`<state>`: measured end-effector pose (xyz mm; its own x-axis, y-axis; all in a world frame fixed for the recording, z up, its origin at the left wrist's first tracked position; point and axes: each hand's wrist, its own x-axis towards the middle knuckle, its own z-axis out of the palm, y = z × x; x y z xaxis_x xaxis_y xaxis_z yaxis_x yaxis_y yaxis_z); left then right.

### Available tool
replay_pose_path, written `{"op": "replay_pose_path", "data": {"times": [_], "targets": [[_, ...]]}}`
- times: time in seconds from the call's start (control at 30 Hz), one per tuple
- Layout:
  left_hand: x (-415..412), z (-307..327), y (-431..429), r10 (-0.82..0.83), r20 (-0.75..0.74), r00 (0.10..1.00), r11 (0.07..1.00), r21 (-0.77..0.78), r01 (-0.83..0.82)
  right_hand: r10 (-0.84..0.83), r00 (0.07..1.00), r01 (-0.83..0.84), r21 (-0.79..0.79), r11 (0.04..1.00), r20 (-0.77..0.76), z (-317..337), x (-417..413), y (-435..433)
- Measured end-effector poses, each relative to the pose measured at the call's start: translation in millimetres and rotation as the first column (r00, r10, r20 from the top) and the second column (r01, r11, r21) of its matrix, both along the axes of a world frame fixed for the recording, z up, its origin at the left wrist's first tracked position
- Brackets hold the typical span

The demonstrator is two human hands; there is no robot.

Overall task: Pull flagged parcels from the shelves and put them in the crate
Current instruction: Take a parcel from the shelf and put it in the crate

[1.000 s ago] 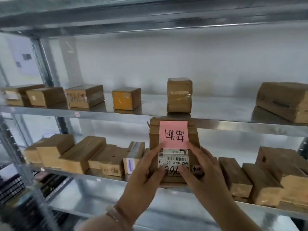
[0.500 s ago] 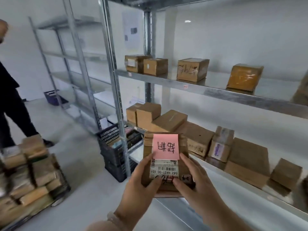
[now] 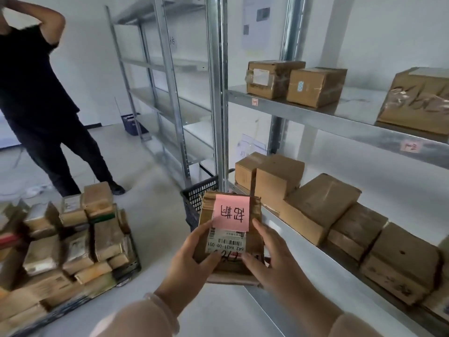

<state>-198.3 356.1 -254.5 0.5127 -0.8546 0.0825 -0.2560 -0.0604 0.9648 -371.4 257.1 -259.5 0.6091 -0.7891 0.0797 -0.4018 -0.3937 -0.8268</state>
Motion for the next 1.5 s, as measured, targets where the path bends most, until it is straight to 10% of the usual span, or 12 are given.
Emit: {"op": "replay_pose_path", "data": {"times": [0.47,0.9,1.5], "targets": [[210.4,-57.3,-124.3,0.094,-0.077,0.993,0.981,0.176,-0.079,0.135,0.984,-0.122,0.116,0.986,-0.114,-57.0,205.0,-138.7],[445.4,-106.5,-270.6,-0.162,-0.037,0.986,0.943,0.289,0.165,-0.078,0.965,0.128,0.189,0.974,-0.251,-90.3,393.1,-221.8],[558.2,-283.7,-492.0,-0.375,-0.147,0.915,0.741,0.546,0.391,-0.201,0.892,0.34,0.308,0.888,-0.405,-204.4,482.8,-397.4]]}}
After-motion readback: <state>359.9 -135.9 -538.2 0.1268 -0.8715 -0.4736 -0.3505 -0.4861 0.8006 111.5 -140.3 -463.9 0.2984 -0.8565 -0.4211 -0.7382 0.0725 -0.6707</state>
